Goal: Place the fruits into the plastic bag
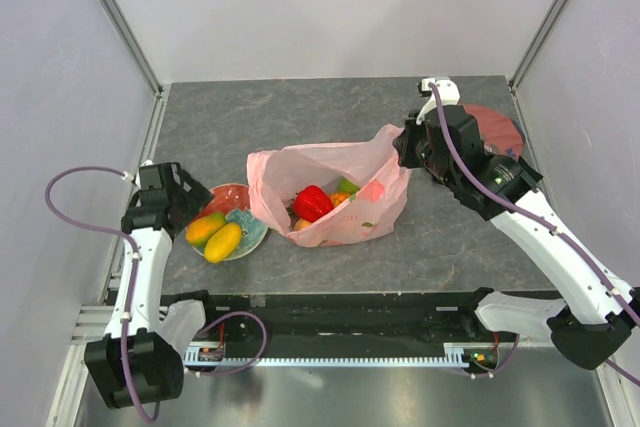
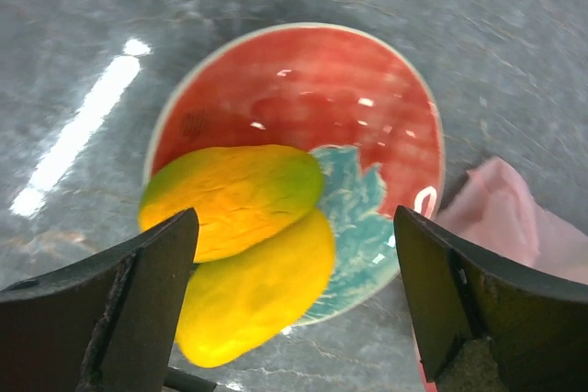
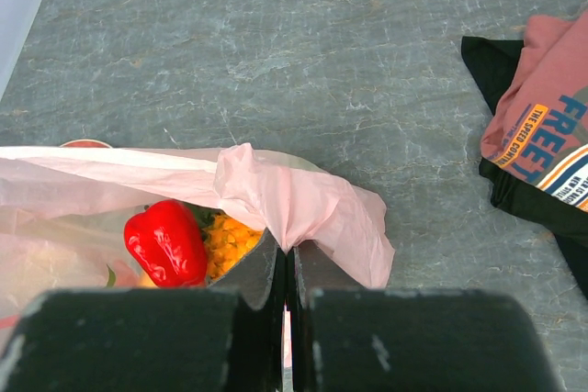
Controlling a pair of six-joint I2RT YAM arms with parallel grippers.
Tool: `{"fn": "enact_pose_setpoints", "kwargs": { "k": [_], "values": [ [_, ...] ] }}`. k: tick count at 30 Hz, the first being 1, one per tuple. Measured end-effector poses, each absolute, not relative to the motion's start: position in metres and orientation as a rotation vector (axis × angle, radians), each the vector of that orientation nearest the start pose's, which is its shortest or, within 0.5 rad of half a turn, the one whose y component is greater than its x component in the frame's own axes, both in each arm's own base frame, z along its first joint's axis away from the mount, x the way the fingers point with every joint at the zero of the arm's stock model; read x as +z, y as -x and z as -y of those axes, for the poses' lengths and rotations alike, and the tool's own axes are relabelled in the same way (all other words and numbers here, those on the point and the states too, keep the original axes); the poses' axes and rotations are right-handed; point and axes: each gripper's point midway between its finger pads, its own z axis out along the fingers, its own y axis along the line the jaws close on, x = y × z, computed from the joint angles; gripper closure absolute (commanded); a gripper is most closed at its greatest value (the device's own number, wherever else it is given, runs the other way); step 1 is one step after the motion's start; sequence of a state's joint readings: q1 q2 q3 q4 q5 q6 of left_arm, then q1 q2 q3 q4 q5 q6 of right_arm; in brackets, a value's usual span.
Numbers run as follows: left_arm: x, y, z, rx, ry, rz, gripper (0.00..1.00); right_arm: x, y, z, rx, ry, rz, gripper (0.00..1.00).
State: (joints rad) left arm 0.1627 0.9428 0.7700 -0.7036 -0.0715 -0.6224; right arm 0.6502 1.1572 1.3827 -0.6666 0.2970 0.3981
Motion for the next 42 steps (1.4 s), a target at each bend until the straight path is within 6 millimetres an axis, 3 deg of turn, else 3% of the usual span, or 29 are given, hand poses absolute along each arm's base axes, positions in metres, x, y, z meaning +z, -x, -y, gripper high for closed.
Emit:
{"fn": "enact_pose_setpoints", "kwargs": {
  "k": [9, 20, 38, 42],
  "values": [
    [0.099, -0.225, -0.044, -0.031, 1.146, -2.214, 0.02, 0.332, -0.296, -0.179, 0.377, 0.058, -2.000, 1.00],
    [0.068, -0.214, -0.047, -0.151, 1.338, -2.187, 0.02, 0.335, -0.295, -0.175, 0.370, 0.040, -1.990, 1.00],
    [0.063, -0.231, -0.043, -0.259, 1.312, -2.157, 0.16, 0.336, -0.295, -0.174, 0.366, 0.035, -1.986, 1.00],
    [0.062, -0.234, -0.043, -0.270, 1.307, -2.156, 0.27, 0.336, -0.295, -0.174, 0.367, 0.035, -1.985, 1.00]
  ]
}}
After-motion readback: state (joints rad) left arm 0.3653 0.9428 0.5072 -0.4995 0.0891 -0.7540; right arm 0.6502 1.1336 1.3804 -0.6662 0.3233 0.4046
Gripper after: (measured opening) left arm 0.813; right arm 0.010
